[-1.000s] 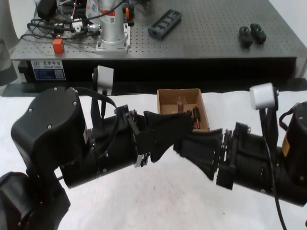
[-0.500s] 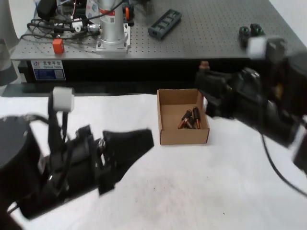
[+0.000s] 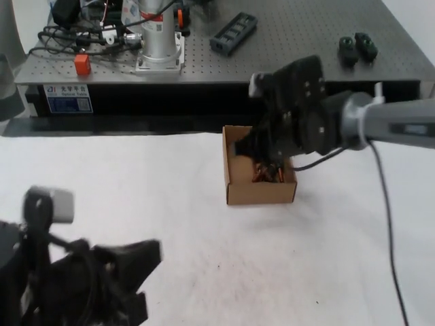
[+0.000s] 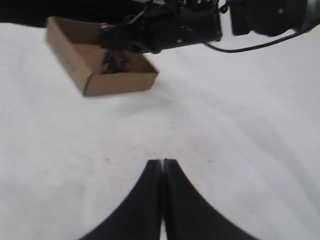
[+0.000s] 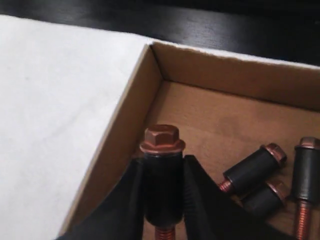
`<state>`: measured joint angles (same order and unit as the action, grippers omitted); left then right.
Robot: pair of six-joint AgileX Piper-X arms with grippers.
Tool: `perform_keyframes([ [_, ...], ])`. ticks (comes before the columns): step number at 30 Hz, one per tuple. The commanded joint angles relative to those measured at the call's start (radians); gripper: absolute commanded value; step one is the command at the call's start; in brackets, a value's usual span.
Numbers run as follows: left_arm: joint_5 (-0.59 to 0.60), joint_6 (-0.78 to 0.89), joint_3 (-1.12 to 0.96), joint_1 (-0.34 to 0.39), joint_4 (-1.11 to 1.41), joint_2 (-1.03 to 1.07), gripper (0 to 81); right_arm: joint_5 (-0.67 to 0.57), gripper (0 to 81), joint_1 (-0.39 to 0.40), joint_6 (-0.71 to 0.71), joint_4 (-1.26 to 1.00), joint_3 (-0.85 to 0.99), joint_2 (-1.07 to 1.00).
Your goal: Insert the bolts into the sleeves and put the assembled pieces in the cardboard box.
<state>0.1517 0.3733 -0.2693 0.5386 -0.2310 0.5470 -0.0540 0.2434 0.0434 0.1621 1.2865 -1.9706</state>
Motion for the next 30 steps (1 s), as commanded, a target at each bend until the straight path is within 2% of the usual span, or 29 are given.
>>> perform_keyframes([
  [1,-0.047,-0.02,-0.004,-0.001,-0.07,-0.026,0.7,0.023,5.3,-0.008,0.028,0.04,0.077,-0.072],
  [5,-0.166,-0.049,-0.004,-0.001,-0.277,-0.169,0.7,0.016,5.3,-0.014,0.054,0.042,0.081,-0.077],
  [10,-0.204,-0.036,-0.004,-0.001,-0.406,-0.281,0.7,-0.007,5.0,-0.016,0.052,0.056,0.081,-0.058],
  [12,-0.225,0.0,-0.004,-0.001,-0.433,-0.315,0.7,-0.009,0.6,-0.02,0.053,0.067,0.081,-0.056],
  [13,-0.246,0.001,-0.004,-0.001,-0.434,-0.33,0.7,-0.009,4.1,-0.022,0.054,0.072,0.081,-0.056],
  [17,-0.356,0.039,-0.004,-0.001,-0.454,-0.358,0.7,-0.009,29.4,-0.033,0.059,0.08,0.081,-0.058],
  [18,-0.359,0.039,-0.004,-0.001,-0.466,-0.358,0.7,-0.009,33.1,-0.035,0.069,0.079,0.081,-0.055],
  [21,-0.347,0.048,-0.004,-0.001,-0.472,-0.357,0.7,-0.009,29.7,-0.043,0.076,0.078,0.08,-0.03],
  [25,-0.347,0.053,-0.004,-0.001,-0.472,-0.357,0.7,-0.009,20.3,-0.046,0.069,0.072,0.029,0.075],
  [30,-0.349,0.06,-0.003,-0.001,-0.472,-0.357,0.7,-0.009,11.1,-0.046,0.05,0.049,-0.197,0.324],
])
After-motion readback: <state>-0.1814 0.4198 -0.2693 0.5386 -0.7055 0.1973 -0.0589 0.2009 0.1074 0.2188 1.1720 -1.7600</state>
